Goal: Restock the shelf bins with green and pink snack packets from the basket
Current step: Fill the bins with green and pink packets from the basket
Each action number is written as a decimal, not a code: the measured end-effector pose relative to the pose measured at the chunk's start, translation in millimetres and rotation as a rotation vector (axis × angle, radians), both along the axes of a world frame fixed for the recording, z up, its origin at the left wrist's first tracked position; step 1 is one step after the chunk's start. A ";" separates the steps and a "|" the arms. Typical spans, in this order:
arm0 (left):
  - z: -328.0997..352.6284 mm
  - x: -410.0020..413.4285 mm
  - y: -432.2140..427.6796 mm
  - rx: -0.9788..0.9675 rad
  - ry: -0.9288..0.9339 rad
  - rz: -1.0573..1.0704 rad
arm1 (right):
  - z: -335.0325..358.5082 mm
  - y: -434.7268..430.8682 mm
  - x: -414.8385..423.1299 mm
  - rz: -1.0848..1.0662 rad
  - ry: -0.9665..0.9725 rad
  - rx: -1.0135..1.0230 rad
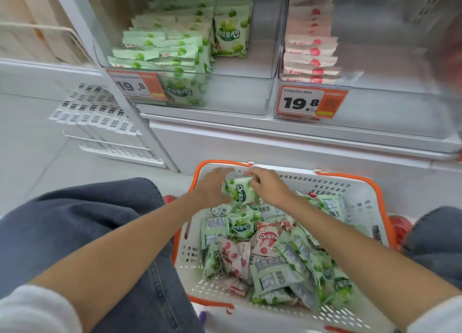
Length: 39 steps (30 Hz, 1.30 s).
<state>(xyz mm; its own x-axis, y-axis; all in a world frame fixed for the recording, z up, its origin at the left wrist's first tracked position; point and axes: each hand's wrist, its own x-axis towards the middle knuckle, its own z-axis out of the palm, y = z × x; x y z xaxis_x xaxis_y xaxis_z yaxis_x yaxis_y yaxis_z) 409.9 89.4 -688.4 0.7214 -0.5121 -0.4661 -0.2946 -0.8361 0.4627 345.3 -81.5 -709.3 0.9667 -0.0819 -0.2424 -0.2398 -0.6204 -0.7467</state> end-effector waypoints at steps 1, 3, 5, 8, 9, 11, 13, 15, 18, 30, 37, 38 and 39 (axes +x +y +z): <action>8.9 1.0 -2.9 -0.047 0.024 -0.007 | 19.2 -3.6 -0.9 -0.013 -0.025 0.041; 26.8 5.7 -5.0 -0.195 0.151 0.083 | 53.4 -10.6 -1.3 -0.070 -0.059 0.160; 49.7 9.3 -2.2 -0.355 0.304 0.184 | 85.3 -16.7 -2.2 -0.095 0.000 0.274; 84.0 13.0 1.2 -0.492 0.431 0.210 | 125.9 -21.7 1.1 -0.039 0.068 0.272; 95.6 12.6 1.4 -0.556 0.450 0.246 | 138.0 -22.2 3.3 -0.045 0.050 0.258; 114.4 14.8 2.2 -0.727 0.496 0.368 | 159.5 -23.0 10.2 -0.105 -0.016 0.272; 131.2 18.4 2.9 -0.865 0.547 0.441 | 174.0 -24.1 20.3 -0.197 -0.083 0.376; 149.7 24.1 3.9 -0.893 0.503 0.385 | 188.6 -21.4 28.7 -0.236 -0.130 0.388; 185.8 41.0 5.2 -0.740 0.112 0.188 | 212.9 -14.6 41.3 -0.189 -0.250 0.189; 239.0 181.8 -31.9 -0.515 -0.516 0.181 | 231.9 -14.6 173.5 -0.436 -0.257 -0.012; 191.1 215.3 -30.0 -0.148 -0.704 0.169 | 179.9 -22.6 257.5 -0.631 -0.049 -0.087; 185.7 217.1 -28.8 -0.151 -0.735 0.163 | 173.4 -24.6 264.9 -0.628 -0.041 -0.109; 182.3 218.9 -28.2 -0.171 -0.762 0.163 | 165.9 -27.4 272.0 -0.639 -0.038 -0.119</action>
<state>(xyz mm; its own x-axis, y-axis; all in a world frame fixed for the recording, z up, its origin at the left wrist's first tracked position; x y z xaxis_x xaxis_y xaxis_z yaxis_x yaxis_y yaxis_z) 628.7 61.1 -506.1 0.8820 -0.3922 0.2612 -0.4614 -0.8315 0.3094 617.3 -109.0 -543.5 0.7266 -0.6676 -0.1624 -0.5633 -0.4436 -0.6971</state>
